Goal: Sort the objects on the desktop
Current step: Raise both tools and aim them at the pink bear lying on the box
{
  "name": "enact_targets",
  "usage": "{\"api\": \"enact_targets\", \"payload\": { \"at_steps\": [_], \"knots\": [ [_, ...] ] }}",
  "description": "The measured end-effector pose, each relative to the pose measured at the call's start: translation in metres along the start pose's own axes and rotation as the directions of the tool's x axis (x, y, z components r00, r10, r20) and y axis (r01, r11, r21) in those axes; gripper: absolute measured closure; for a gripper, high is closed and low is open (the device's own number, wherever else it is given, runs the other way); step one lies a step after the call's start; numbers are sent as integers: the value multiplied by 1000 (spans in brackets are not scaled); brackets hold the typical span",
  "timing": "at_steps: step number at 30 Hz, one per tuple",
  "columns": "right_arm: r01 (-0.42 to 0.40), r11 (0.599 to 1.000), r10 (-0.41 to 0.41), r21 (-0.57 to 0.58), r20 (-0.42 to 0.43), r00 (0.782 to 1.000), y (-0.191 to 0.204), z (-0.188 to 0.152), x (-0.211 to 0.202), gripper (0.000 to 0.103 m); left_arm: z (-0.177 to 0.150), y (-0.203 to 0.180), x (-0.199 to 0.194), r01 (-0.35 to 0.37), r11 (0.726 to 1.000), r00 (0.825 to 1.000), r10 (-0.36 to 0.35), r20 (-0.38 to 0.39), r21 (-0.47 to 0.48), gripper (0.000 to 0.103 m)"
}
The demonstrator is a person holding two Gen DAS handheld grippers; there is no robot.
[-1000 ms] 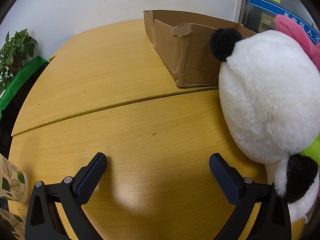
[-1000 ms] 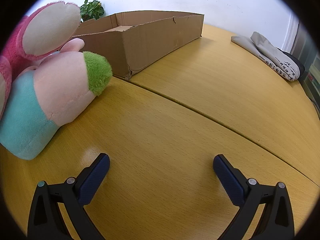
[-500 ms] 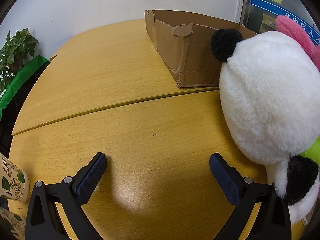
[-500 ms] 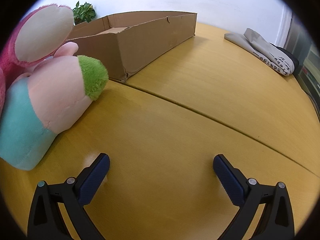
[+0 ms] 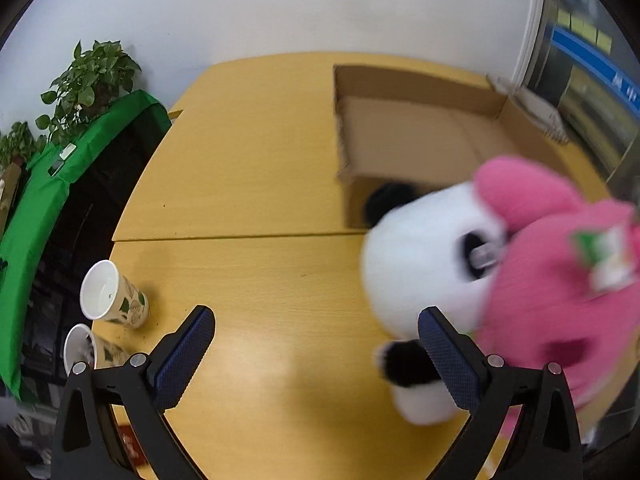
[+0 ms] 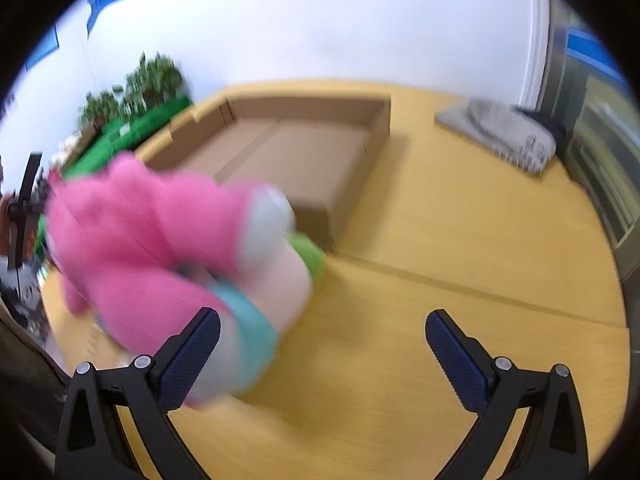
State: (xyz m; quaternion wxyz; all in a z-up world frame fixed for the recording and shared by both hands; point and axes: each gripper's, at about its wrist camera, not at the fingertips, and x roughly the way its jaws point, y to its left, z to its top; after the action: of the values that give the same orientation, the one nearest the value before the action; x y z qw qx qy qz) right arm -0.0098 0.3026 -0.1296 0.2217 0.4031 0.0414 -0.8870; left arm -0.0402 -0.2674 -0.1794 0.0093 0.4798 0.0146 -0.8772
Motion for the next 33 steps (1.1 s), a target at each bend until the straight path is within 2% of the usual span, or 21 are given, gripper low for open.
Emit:
{"api": "enact_targets", "payload": {
  "at_steps": [2,5,8,11,13,17,25,33],
  "knots": [
    [-32,1000,32,-2,75,997,18,17,-31,0,26,-9,-22,42,999,999,-42,14,-25,0],
    [-59,998,59,-7,130,990,42,32,-65,0,28,-51,-88,87,995,996,-86,22,-58,0],
    [-102,994,106,-31,175,979,67,43,-96,0,12,-95,-127,107,992,994,-107,5,-61,0],
    [-110,991,122,-78,160,980,89,44,-110,0,2,-135,-153,141,989,989,-143,-29,-40,0],
    [-118,988,131,-103,128,983,103,45,-113,0,-2,-153,-161,148,988,988,-149,-37,-35,0],
    [-88,987,94,-137,39,995,133,42,-112,0,-7,-176,-162,172,984,983,-174,-58,-39,0],
    [3,997,-2,-75,9,1000,161,40,-126,0,-24,-198,-173,189,981,979,-191,-72,-31,0],
    [95,995,-96,-18,-53,994,189,46,-117,0,-26,-199,-177,195,981,979,-193,-63,16,0]
  ]
}}
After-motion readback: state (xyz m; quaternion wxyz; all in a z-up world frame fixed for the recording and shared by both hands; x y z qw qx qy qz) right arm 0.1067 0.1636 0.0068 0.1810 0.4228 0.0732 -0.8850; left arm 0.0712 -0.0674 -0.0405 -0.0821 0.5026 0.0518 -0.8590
